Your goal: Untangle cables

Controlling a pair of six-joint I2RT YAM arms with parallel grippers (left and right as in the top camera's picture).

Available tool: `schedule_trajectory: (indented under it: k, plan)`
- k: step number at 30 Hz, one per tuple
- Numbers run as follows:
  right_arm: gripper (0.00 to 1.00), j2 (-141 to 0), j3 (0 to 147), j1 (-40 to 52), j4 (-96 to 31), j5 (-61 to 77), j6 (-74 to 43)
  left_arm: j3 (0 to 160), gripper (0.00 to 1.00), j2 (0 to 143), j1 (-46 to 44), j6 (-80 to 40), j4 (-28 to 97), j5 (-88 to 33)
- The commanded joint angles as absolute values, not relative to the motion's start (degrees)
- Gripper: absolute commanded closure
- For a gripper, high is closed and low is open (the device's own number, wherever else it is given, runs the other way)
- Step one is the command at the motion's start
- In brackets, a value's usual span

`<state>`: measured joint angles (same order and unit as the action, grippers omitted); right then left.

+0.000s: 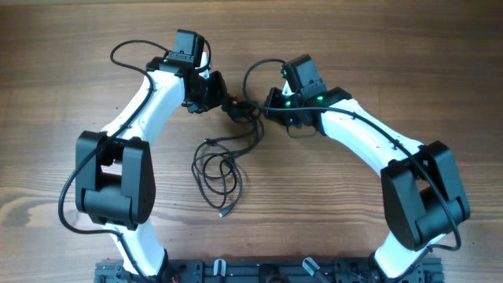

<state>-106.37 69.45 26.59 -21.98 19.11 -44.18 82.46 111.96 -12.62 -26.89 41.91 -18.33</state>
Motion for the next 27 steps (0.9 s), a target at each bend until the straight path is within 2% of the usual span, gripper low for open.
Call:
schedule_trajectory:
  k: [1, 7, 9, 17, 25, 27]
  plan:
    - [0.83, -105.56, 68.9, 27.44, -23.18, 21.06, -47.97, 82.02, 0.88, 112.68, -12.71, -27.24, 41.71, -18.15]
    - [0.81, -106.21, 66.98, 29.06, -21.15, 19.7, -54.94, 82.02, 0.88, 112.68, -12.71, -27.24, 41.69, -18.15]
    - [0.77, -106.67, 66.98, 29.78, -20.23, 18.87, -57.06, 82.02, 0.88, 112.68, -12.71, -27.24, 41.69, -18.15]
    - [0.73, -108.14, 66.98, 32.67, -14.26, 14.41, -59.24, 82.02, 0.87, 112.68, -12.71, -27.27, 41.69, -18.15]
    - [0.75, -110.45, 66.98, 33.8, -14.04, 11.97, -61.56, 82.02, 0.87, 112.68, -12.71, -27.27, 41.69, -18.15]
    - [0.8, -110.91, 66.98, 33.8, -14.24, 11.33, -61.32, 82.02, 0.87, 112.68, -12.71, -27.27, 41.69, -18.15]
